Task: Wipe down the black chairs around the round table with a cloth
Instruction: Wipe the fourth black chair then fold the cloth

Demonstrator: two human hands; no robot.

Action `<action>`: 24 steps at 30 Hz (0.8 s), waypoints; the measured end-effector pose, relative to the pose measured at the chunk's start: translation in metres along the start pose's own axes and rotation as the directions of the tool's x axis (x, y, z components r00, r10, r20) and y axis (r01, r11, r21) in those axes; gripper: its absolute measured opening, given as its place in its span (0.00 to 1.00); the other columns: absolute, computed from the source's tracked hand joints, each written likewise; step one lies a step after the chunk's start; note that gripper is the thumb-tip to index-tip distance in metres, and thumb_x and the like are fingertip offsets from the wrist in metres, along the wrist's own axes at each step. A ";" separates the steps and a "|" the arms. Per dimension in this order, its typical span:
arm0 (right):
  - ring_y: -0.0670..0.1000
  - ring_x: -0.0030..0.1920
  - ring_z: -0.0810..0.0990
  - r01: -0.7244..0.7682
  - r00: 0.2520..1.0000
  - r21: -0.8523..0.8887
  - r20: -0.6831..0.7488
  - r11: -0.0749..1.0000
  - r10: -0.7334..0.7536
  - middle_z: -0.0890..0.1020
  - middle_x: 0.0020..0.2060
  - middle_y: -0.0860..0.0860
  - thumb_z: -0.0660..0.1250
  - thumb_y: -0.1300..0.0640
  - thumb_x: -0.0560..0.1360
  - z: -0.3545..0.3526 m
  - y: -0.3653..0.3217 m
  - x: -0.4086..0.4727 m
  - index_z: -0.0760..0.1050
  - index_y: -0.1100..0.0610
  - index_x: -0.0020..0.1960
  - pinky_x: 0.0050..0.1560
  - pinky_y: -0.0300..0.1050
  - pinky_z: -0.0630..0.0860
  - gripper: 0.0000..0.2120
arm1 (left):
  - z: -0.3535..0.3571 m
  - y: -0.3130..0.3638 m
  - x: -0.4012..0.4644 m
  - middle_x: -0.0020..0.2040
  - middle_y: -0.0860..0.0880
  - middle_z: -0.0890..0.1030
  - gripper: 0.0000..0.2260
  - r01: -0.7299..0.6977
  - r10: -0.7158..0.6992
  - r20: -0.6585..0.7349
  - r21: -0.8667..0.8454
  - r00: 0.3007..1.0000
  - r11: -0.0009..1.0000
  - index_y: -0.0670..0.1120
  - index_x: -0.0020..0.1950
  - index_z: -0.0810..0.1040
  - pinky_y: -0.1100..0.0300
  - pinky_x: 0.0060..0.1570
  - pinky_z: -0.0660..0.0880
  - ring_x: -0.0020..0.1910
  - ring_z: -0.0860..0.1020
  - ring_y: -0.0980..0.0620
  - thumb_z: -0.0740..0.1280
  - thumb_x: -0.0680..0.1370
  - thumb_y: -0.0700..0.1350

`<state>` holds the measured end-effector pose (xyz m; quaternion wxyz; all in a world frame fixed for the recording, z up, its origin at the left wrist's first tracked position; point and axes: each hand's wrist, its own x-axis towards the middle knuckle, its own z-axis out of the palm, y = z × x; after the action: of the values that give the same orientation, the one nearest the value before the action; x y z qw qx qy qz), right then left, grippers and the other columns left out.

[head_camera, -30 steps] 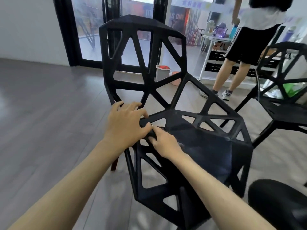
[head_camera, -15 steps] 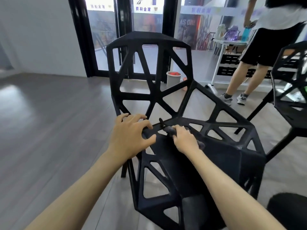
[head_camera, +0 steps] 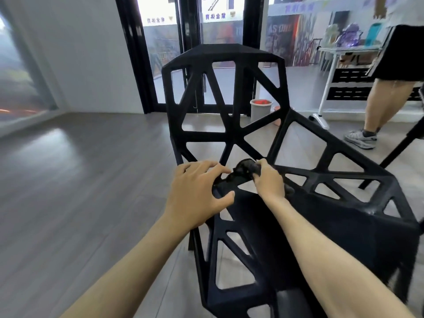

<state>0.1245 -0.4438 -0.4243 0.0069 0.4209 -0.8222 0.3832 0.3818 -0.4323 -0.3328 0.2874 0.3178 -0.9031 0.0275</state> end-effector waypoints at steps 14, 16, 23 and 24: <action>0.60 0.50 0.79 0.128 0.992 -0.159 0.007 0.979 -0.129 0.72 0.50 0.52 0.69 0.59 0.78 -0.006 0.011 0.018 0.79 0.50 0.59 0.50 0.52 0.76 0.11 | -0.001 -0.001 -0.001 0.62 0.61 0.80 0.23 0.002 -0.002 0.003 -0.013 1.000 1.000 0.61 0.63 0.80 0.54 0.70 0.64 0.67 0.76 0.58 0.60 0.75 0.68; 0.58 0.50 0.80 0.176 0.984 -0.146 0.025 0.974 -0.174 0.74 0.50 0.52 0.69 0.56 0.78 -0.002 -0.008 0.004 0.79 0.48 0.58 0.47 0.49 0.74 0.10 | 0.000 -0.001 0.000 0.62 0.61 0.80 0.23 0.003 -0.003 0.003 -0.018 1.000 1.000 0.61 0.63 0.80 0.54 0.71 0.64 0.67 0.76 0.58 0.60 0.75 0.68; 0.51 0.51 0.77 0.374 0.903 -0.110 0.270 0.921 -0.335 0.74 0.47 0.46 0.71 0.42 0.75 -0.010 -0.018 -0.010 0.77 0.43 0.56 0.46 0.51 0.77 0.12 | -0.001 0.002 -0.001 0.61 0.61 0.81 0.21 0.013 -0.013 0.006 -0.036 1.000 0.999 0.61 0.63 0.80 0.57 0.70 0.62 0.66 0.76 0.59 0.60 0.76 0.67; 0.52 0.52 0.76 0.362 0.907 -0.127 0.277 0.923 -0.318 0.73 0.48 0.46 0.71 0.43 0.75 -0.013 -0.011 -0.002 0.76 0.43 0.57 0.47 0.52 0.77 0.12 | -0.001 0.001 -0.001 0.61 0.61 0.81 0.21 0.009 -0.009 0.005 -0.034 1.000 0.999 0.61 0.63 0.80 0.57 0.70 0.62 0.66 0.76 0.59 0.60 0.76 0.67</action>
<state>0.1293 -0.4384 -0.4091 0.0069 0.6009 -0.7606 0.2457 0.3821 -0.4308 -0.3321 0.2908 0.3171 -0.9026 0.0100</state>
